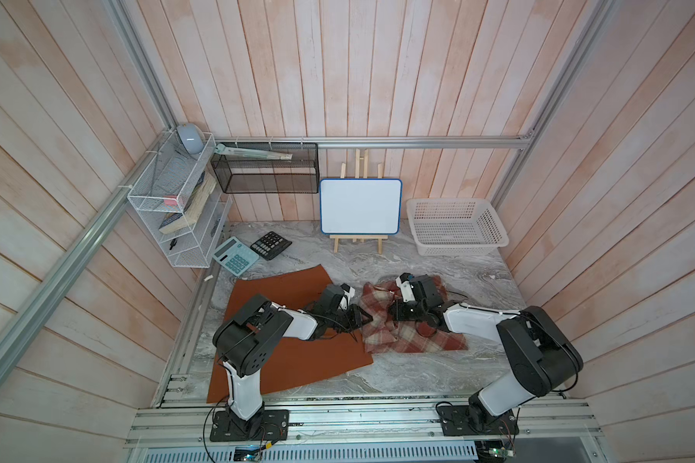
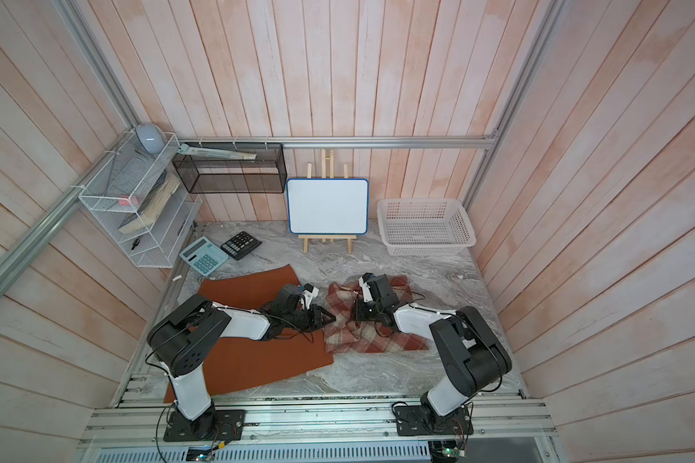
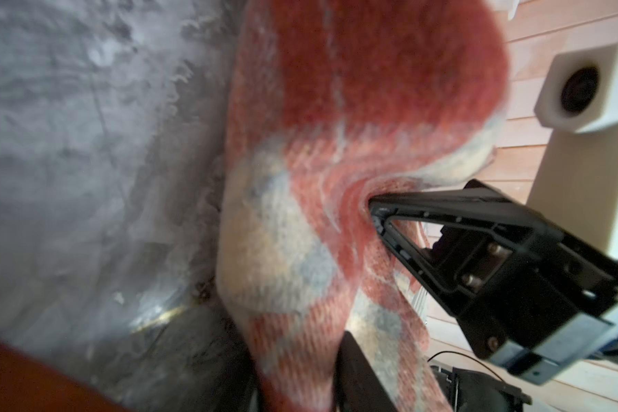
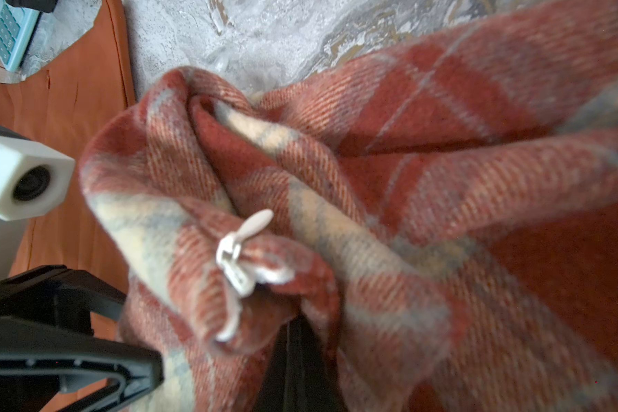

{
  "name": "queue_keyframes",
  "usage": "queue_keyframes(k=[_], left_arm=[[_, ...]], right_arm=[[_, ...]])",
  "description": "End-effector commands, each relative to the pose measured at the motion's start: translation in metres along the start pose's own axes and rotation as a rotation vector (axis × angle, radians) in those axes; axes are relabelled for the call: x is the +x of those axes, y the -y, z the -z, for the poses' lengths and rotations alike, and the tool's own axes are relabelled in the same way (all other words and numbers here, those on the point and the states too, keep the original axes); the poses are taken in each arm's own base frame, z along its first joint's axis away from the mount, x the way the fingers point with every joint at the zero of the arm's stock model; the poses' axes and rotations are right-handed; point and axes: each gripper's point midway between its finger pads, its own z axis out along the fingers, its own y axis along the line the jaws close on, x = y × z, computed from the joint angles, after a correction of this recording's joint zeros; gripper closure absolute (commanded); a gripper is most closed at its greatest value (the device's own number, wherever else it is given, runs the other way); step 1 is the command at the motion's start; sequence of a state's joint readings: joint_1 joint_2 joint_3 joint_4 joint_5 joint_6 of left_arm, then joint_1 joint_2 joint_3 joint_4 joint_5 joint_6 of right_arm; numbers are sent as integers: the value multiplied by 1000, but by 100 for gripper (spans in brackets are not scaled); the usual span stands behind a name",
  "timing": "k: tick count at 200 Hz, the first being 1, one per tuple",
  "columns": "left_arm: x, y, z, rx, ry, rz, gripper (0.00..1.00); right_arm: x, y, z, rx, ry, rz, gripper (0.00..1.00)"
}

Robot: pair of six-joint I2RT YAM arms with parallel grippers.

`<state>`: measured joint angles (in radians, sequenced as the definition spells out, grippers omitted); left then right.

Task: Roll up the skirts
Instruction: Roll the skirt at the center of the board.

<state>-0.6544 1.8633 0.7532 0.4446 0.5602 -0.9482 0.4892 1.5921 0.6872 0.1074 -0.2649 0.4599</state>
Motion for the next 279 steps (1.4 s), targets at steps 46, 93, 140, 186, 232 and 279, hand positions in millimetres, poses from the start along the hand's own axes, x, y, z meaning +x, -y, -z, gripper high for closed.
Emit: queue_keyframes(k=[46, 93, 140, 186, 232, 279], left_arm=[[-12, 44, 14, 92, 29, -96, 100], [-8, 29, 29, -88, -59, -132, 100], [-5, 23, 63, -221, -67, -181, 100], [-10, 27, 89, -315, -58, -227, 100], [-16, 35, 97, -311, -8, -245, 100], [-17, 40, 95, -284, 29, -268, 100]], right_arm=[[-4, -11, 18, -14, 7, -10, 92], [-32, -15, 66, 40, 151, 14, 83], [-29, -16, 63, 24, 139, 15, 100], [-5, -43, 34, -70, 60, 21, 100], [21, -64, 1, -135, -13, 18, 100], [32, -67, -17, -160, -51, 9, 100]])
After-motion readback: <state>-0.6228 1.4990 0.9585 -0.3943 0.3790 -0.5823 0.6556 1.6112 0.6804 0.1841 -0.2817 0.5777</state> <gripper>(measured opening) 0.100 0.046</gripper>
